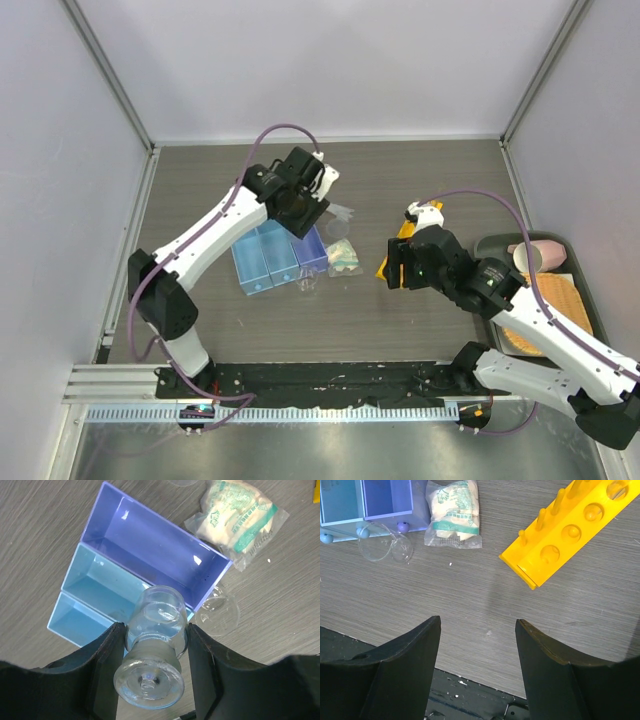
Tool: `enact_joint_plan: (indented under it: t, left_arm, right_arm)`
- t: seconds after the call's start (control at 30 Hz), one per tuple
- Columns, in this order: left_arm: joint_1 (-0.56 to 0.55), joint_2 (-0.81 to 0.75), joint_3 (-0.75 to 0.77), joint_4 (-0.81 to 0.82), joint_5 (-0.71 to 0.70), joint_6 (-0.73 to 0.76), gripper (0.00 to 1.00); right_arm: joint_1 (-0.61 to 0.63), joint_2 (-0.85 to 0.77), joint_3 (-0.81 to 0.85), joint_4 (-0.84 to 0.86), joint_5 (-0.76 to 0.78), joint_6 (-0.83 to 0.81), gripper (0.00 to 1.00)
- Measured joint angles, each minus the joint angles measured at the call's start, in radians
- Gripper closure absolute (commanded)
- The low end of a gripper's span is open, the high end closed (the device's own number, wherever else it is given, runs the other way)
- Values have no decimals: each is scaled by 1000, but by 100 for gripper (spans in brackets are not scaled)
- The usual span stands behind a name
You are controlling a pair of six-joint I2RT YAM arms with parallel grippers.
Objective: Organize the chemistry lab equipment
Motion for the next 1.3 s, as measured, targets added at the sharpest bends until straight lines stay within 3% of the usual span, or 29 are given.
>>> enact_joint_plan:
  t: [0.3, 0.67, 0.93, 1.07, 1.3]
  left_arm:
    - [6, 120, -1, 18, 99, 100, 100]
    - [45, 154, -27, 76, 163, 135, 100]
    - [47, 180, -131, 174, 170, 134, 100]
    - [47, 193, -150, 203, 170, 130, 89]
    - [47, 196, -164, 254, 169, 103, 82]
  right_arm:
    - [0, 2, 2, -10, 11, 0, 33]
    - [0, 33, 1, -9, 21, 0, 33]
    - [0, 42, -14, 13, 21, 6, 33]
    - [0, 53, -23, 22, 21, 8, 33]
    - [0, 55, -39, 45, 20, 8, 33]
